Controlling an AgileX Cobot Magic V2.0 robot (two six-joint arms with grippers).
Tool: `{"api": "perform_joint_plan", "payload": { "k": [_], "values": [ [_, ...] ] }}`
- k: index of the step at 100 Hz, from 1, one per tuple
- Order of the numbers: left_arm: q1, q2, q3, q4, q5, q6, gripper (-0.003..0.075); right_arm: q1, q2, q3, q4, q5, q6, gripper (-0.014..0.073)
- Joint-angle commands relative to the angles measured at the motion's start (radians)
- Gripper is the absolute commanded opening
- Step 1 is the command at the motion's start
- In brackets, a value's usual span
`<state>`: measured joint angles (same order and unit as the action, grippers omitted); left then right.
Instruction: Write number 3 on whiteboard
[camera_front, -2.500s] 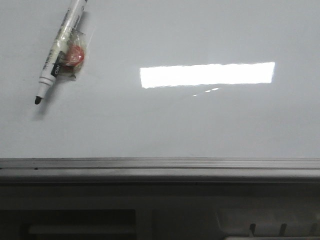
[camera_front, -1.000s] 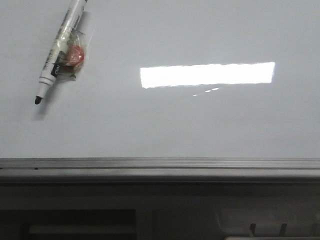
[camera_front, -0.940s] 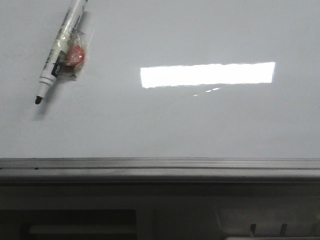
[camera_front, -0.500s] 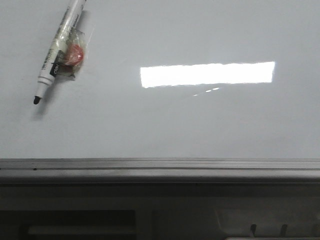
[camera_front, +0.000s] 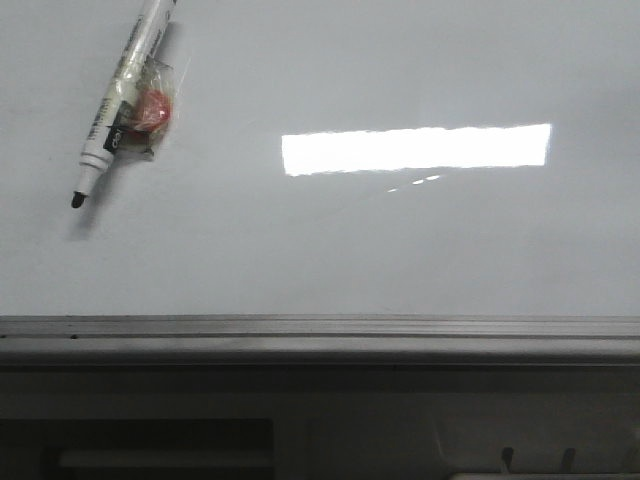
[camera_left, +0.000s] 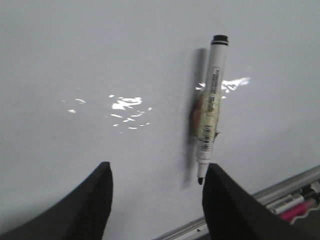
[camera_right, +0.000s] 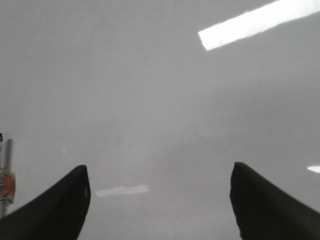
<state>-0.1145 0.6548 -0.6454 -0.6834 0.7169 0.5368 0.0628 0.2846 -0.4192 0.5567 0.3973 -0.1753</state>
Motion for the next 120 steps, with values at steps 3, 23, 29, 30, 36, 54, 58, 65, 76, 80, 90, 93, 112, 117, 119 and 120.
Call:
{"api": "perform_joint_plan", "payload": {
  "k": [3,23,29,30,36,54,58,65,76,80,90,93,112,117,119,120],
  "values": [
    [-0.016,0.109,-0.075,-0.118,-0.014,0.075,0.031,0.001,0.019,-0.033,0.0,-0.062,-0.013,0.0525],
    [-0.153,0.241,-0.16,-0.008,-0.046,0.082,0.031,0.001,0.019,-0.033,0.0,-0.046,-0.013,0.0525],
    [-0.201,0.277,-0.173,0.024,-0.067,0.06,0.031,0.001,0.019,-0.033,0.0,-0.044,-0.013,0.0525],
    [-0.212,0.281,-0.173,0.027,-0.069,0.054,0.031,0.001,0.019,-0.033,0.0,-0.044,-0.013,0.0525],
    [-0.25,0.312,-0.174,0.052,-0.101,-0.002,0.0311,0.001,0.019,-0.033,0.0,-0.042,-0.013,0.0525],
    [-0.323,0.397,-0.174,0.092,-0.152,-0.076,0.0316,0.001,0.019,-0.033,0.0,-0.034,-0.013,0.0525],
    [-0.334,0.413,-0.174,0.092,-0.161,-0.076,0.0316,0.001,0.019,-0.033,0.0,-0.034,-0.013,0.0525],
    [-0.347,0.444,-0.174,0.092,-0.174,-0.076,0.0316,0.001,0.019,-0.033,0.0,-0.034,-0.013,0.0525],
    [-0.358,0.488,-0.174,0.092,-0.193,-0.076,0.0315,0.001,0.019,-0.033,0.0,-0.034,-0.013,0.0525],
    [-0.358,0.502,-0.174,0.092,-0.198,-0.076,0.0315,0.001,0.019,-0.033,0.0,-0.034,-0.013,0.0525],
    [-0.358,0.528,-0.174,0.092,-0.204,-0.076,0.0277,0.001,0.019,-0.033,0.0,-0.034,-0.013,0.0525],
    [-0.358,0.533,-0.174,0.094,-0.204,-0.076,0.024,0.001,0.019,-0.033,0.0,-0.034,-0.013,0.0525],
    [-0.358,0.538,-0.174,0.103,-0.187,-0.065,-0.0021,0.001,0.019,-0.091,0.007,0.052,-0.034,0.0525],
    [-0.358,0.538,-0.174,0.103,-0.18,-0.065,-0.0021,0.001,0.019,-0.124,0.009,0.075,-0.085,0.0525],
    [-0.358,0.538,-0.177,0.103,-0.175,-0.065,-0.0021,0.001,0.019,-0.133,0.011,0.083,-0.11,0.0525],
    [-0.361,0.538,-0.18,0.103,-0.168,-0.065,-0.0021,0.001,0.019,-0.142,0.012,0.085,-0.126,0.0525]
  ]
}}
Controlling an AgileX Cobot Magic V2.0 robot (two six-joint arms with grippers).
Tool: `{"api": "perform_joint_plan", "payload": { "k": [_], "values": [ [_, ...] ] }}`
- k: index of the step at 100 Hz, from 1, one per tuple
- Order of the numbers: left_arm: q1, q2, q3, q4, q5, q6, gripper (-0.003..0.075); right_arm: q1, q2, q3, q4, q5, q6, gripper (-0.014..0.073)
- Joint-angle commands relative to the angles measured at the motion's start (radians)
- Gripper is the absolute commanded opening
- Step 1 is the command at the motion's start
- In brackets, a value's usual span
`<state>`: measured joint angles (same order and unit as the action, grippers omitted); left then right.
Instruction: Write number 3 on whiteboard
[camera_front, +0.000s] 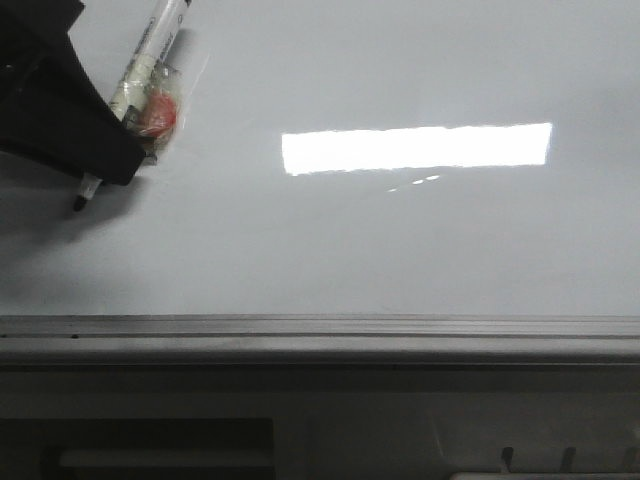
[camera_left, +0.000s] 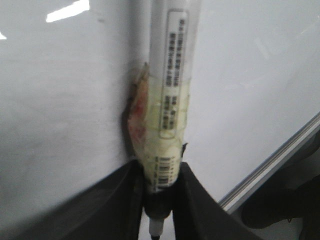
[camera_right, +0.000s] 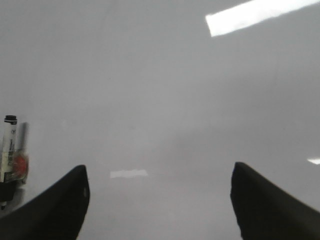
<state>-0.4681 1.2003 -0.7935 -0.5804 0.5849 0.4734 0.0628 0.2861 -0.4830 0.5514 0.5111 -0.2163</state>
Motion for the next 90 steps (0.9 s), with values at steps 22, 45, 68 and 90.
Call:
{"api": "perform_joint_plan", "payload": {
  "k": [22,45,68,90],
  "values": [
    [-0.189,-0.054,-0.133,-0.001,0.13,0.376,-0.0021,0.056,0.08,-0.233,0.228,0.189,-0.533,0.0525],
    [-0.459,-0.091,-0.19,0.189,0.177,0.665,-0.0021,0.285,0.212,-0.308,0.271,0.338,-0.713,0.0525],
    [-0.497,-0.091,-0.19,0.207,0.177,0.629,-0.0021,0.445,0.356,-0.345,0.271,0.345,-0.722,0.0525],
    [-0.497,-0.091,-0.19,0.205,0.173,0.616,-0.0021,0.571,0.469,-0.388,0.271,0.343,-0.723,0.0525]
  ]
}}
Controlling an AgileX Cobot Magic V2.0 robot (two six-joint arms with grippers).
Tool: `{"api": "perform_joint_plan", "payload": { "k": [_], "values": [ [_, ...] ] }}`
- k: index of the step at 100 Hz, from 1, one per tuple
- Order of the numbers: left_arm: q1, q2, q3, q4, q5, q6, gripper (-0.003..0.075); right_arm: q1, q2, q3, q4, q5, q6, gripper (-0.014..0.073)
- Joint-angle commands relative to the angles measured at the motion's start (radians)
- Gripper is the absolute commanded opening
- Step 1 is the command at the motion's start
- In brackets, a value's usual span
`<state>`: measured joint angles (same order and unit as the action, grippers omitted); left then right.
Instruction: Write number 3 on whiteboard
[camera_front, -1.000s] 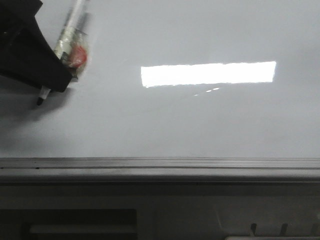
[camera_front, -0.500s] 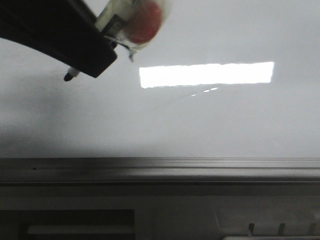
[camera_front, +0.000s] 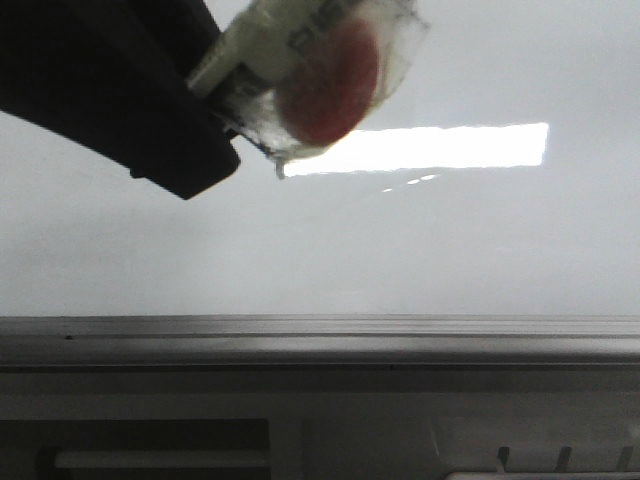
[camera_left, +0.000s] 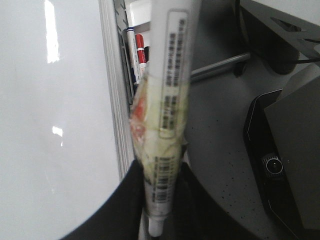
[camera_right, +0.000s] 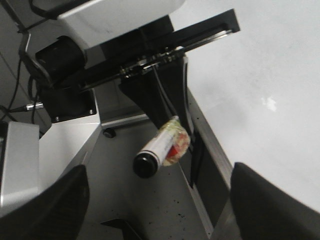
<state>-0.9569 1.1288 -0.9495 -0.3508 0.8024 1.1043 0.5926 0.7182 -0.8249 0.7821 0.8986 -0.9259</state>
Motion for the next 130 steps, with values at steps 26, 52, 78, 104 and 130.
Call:
{"api": "perform_joint_plan", "payload": {
  "k": [26,52,78,104,130],
  "values": [
    [-0.008,-0.019,-0.034,-0.029,-0.089,-0.063,-0.0021,0.142,0.125,-0.048,0.041,-0.155,-0.013,0.0525],
    [-0.008,-0.019,-0.034,-0.059,-0.094,-0.065,-0.0021,0.165,0.205,-0.048,0.114,-0.231,-0.013,0.0475],
    [-0.008,-0.019,-0.034,-0.082,-0.092,-0.065,-0.0021,0.165,0.241,-0.048,0.134,-0.208,-0.013,0.0157],
    [-0.008,-0.019,-0.034,-0.082,-0.095,-0.067,-0.002,0.165,0.241,-0.048,0.136,-0.185,-0.013,-0.0061],
    [-0.008,-0.041,-0.048,-0.108,-0.147,-0.146,0.0287,0.165,0.241,-0.048,0.136,-0.244,-0.013,-0.0061]
  ]
}}
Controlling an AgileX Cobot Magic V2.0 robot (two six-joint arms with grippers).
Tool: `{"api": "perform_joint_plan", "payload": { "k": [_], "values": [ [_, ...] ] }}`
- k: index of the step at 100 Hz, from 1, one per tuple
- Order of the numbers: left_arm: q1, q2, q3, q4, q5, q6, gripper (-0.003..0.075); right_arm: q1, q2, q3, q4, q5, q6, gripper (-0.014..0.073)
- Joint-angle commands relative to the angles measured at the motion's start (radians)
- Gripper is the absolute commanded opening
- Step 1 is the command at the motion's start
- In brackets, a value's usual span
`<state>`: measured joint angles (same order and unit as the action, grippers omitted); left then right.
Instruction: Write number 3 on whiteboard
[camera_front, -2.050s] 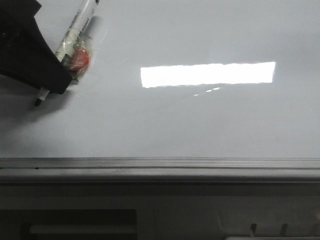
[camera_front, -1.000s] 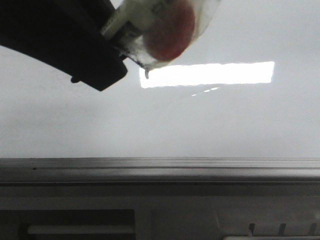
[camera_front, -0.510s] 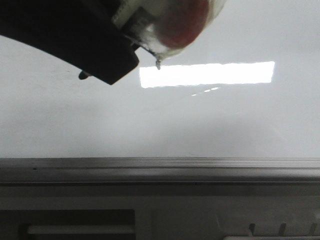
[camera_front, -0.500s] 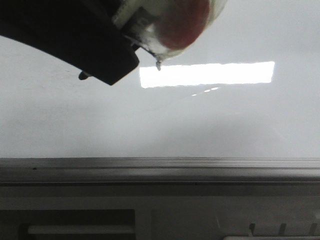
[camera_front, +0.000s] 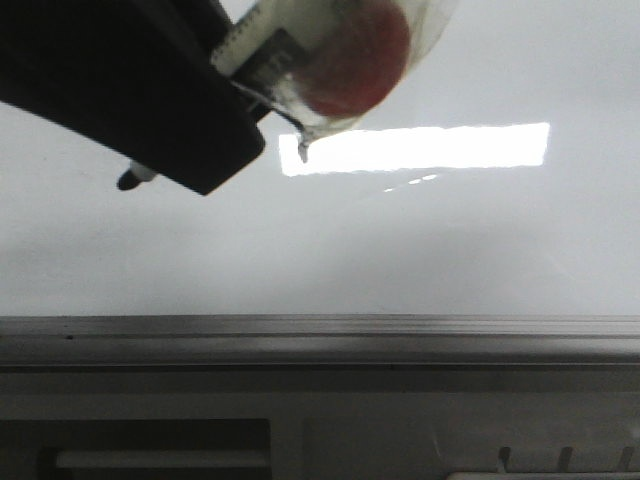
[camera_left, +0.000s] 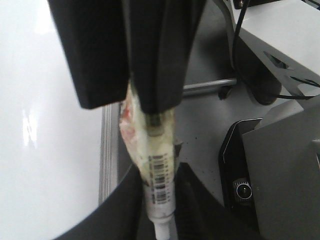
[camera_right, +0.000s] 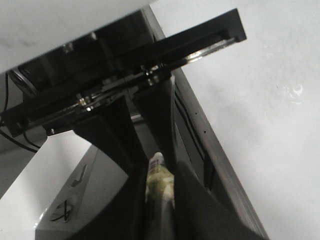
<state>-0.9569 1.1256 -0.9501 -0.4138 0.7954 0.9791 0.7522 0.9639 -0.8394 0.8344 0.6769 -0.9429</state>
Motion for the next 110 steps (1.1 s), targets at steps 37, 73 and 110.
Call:
{"api": "perform_joint_plan", "payload": {
  "k": [37,73,110],
  "values": [
    [0.053,-0.315,-0.046,0.077,-0.19,-0.222,0.0416,0.004,-0.005,-0.081,0.01,-0.159,0.004,-0.0061],
    [0.238,-0.738,0.02,0.385,-0.107,-0.593,0.005,-0.074,0.024,-0.11,-0.106,-0.413,0.004,-0.0061],
    [0.25,-0.9,0.149,0.33,-0.077,-0.593,-0.0021,-0.249,0.117,-0.11,-0.08,-0.368,0.004,-0.0061]
  ]
}}
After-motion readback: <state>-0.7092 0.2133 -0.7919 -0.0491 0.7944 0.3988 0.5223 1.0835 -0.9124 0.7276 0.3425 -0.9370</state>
